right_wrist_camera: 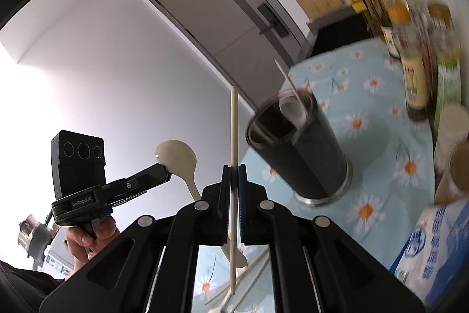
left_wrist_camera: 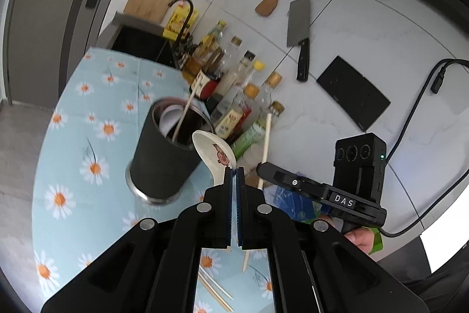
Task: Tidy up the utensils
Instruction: 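Lift the white spoon with the left tool while the right tool lifts a chopstick, then lower both held utensils into the black holder and open both tools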
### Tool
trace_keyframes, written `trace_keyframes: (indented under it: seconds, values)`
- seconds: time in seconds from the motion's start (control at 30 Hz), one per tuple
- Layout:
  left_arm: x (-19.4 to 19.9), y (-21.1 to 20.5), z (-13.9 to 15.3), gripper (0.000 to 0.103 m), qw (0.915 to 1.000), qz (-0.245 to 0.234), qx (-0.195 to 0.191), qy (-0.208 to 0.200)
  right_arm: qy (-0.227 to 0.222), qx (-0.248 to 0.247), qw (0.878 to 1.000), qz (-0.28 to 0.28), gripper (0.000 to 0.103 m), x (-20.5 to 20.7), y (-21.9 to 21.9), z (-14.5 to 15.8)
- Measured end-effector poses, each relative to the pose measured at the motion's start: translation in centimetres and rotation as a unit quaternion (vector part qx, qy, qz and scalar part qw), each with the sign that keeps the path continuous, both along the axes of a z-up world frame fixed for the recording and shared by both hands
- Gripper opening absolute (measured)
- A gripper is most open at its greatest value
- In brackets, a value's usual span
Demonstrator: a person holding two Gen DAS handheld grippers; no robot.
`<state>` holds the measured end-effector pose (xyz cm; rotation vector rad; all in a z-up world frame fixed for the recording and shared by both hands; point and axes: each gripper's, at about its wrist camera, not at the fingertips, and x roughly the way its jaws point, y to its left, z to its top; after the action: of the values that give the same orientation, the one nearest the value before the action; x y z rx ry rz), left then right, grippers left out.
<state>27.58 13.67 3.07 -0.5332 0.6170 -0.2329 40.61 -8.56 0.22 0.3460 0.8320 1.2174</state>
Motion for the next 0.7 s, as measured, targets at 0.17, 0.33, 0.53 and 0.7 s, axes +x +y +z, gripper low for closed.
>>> trace_keyframes:
  seconds: [0.17,0.33,0.53,0.7]
  values:
    - [0.8,0.4,1.9,0.001,0.9995,0.004,0.028,-0.016,-0.037,0.016,0.999,-0.021,0.006,0.6,0.2,2.9]
    - [1.8,0.6,3.3,0.001,0.9976,0.006,0.061,-0.032,-0.078,0.02,0.995,-0.05,0.006,1.2,0.8,5.3]
    - [3.3,1.3,4.7,0.001,0.9954,0.009,0.079,-0.053,-0.137,0.02,0.987,-0.085,0.006,1.4,1.7,7.8]
    - [5.0,1.5,5.7,0.001,0.9915,0.013,0.111,-0.065,-0.175,0.013,0.978,-0.116,0.006,2.2,3.2,8.5]
